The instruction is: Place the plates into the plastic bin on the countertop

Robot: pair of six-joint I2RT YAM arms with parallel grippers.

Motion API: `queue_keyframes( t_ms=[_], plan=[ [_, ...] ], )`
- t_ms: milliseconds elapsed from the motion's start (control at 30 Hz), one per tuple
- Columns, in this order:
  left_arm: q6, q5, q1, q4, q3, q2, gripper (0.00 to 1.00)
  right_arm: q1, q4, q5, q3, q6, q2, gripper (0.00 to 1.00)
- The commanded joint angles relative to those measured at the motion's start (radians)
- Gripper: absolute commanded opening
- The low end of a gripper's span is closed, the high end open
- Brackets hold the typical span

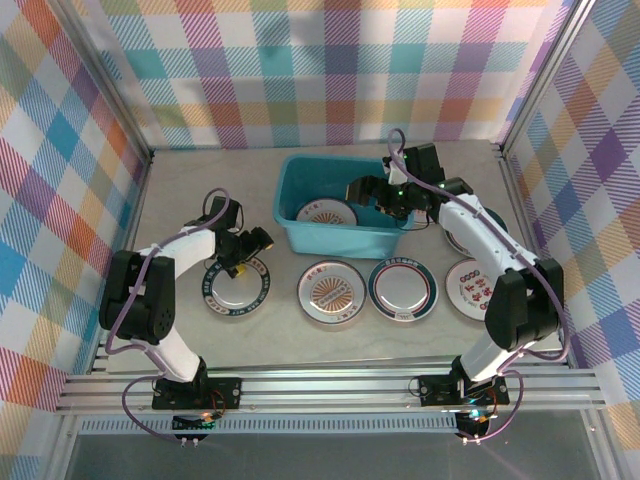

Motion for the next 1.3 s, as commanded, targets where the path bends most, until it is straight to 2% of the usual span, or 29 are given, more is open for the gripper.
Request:
queue_keyframes(
  t_ms=[0, 133, 433, 733, 900, 1267],
  plan=[
    [0.049, -0.069, -0.012, -0.143, -0.007, -0.047, 0.91, -0.004, -0.01, -0.014, 0.024, -0.022, -0.04, 0.99],
    [0.061, -0.139, -0.012, -0.214, -0.011, -0.135, 0.92, -0.004, -0.008, -0.024, 0.025, -0.026, -0.043, 0.99],
    [-0.022, -0.272, 0.019, -0.314, -0.102, -0.342, 0.93, -0.002, -0.017, -0.067, 0.047, -0.042, -0.025, 0.99],
    [-0.138, -0.325, 0.102, -0.344, -0.271, -0.53, 0.96, -0.002, -0.052, -0.087, 0.044, -0.07, -0.031, 0.99],
    [-0.093, -0.285, 0.171, -0.345, -0.287, -0.528, 0.97, -0.002, -0.063, -0.096, 0.051, -0.081, -0.027, 0.99],
    [0.007, -0.17, 0.219, -0.231, -0.307, -0.401, 0.93, -0.002, -0.064, -0.087, 0.056, -0.075, -0.017, 0.99]
  ],
)
